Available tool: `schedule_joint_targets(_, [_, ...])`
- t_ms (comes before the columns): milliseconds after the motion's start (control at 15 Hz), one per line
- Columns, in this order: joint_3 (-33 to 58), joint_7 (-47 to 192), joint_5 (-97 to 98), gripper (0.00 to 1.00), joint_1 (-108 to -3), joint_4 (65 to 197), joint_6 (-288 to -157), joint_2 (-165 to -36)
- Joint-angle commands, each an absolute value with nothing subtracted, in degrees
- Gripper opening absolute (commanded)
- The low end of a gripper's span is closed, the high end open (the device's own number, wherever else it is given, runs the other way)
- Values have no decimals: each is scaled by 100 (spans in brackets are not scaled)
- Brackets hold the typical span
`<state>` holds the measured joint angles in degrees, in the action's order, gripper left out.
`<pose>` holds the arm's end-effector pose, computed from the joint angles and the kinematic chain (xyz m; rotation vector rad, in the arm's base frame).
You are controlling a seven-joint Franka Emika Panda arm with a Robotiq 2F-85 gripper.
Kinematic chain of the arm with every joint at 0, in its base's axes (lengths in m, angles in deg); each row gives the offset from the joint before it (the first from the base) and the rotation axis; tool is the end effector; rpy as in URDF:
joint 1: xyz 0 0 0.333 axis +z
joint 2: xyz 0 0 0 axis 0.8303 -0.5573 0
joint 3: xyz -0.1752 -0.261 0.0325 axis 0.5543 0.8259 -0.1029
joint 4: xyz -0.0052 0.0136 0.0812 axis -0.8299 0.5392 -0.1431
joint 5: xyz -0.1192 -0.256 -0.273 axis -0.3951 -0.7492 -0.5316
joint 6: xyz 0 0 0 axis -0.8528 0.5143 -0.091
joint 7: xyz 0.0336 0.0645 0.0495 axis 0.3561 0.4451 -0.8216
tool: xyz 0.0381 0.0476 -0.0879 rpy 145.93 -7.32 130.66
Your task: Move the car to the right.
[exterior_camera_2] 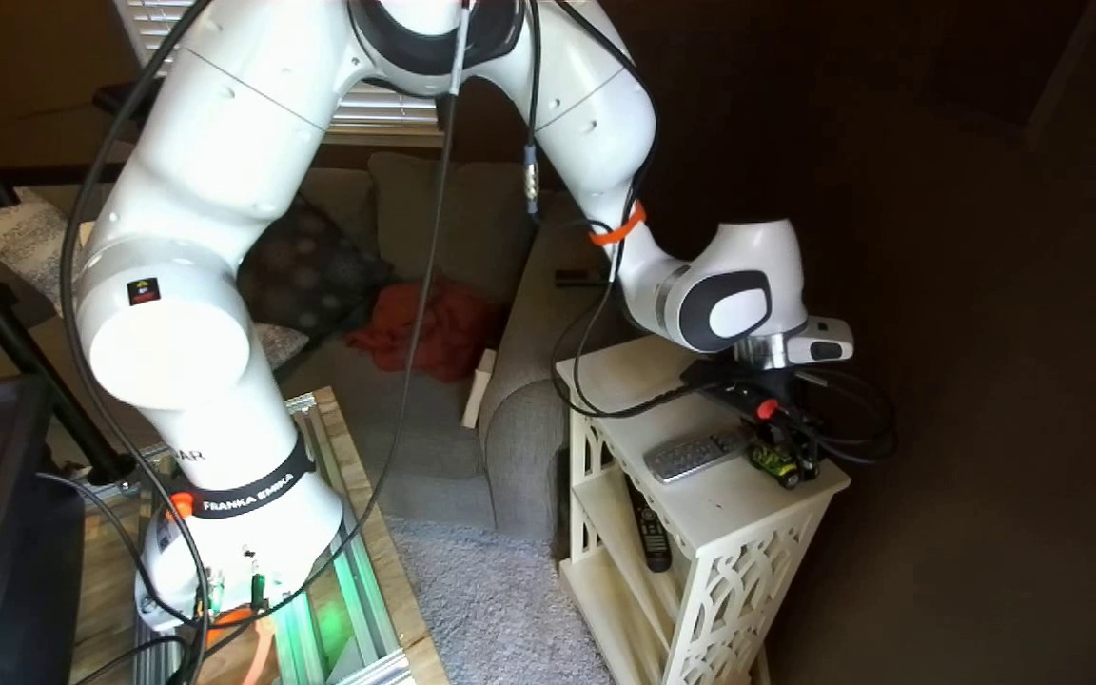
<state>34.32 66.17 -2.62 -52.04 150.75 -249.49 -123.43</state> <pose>0.5954 -0.2200 0.1738 2.7722 -0.1789 0.2198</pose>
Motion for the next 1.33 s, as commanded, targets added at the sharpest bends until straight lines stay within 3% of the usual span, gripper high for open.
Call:
schedule_joint_targets(0, [2941,6657,-442,44,-5674,15048,-24451,-12339])
schedule_joint_targets(467, [2288,6444,-289,44,-6373,14843,-23934,-12273])
schedule_joint_targets(600, [2142,6383,-240,93,-6524,14786,-23896,-12254])
schedule_joint_targets(800, [1917,6297,-159,100,-6712,14794,-23748,-12174])
schedule_joint_targets(1267, [1566,6255,18,100,-6903,14881,-23631,-11885])
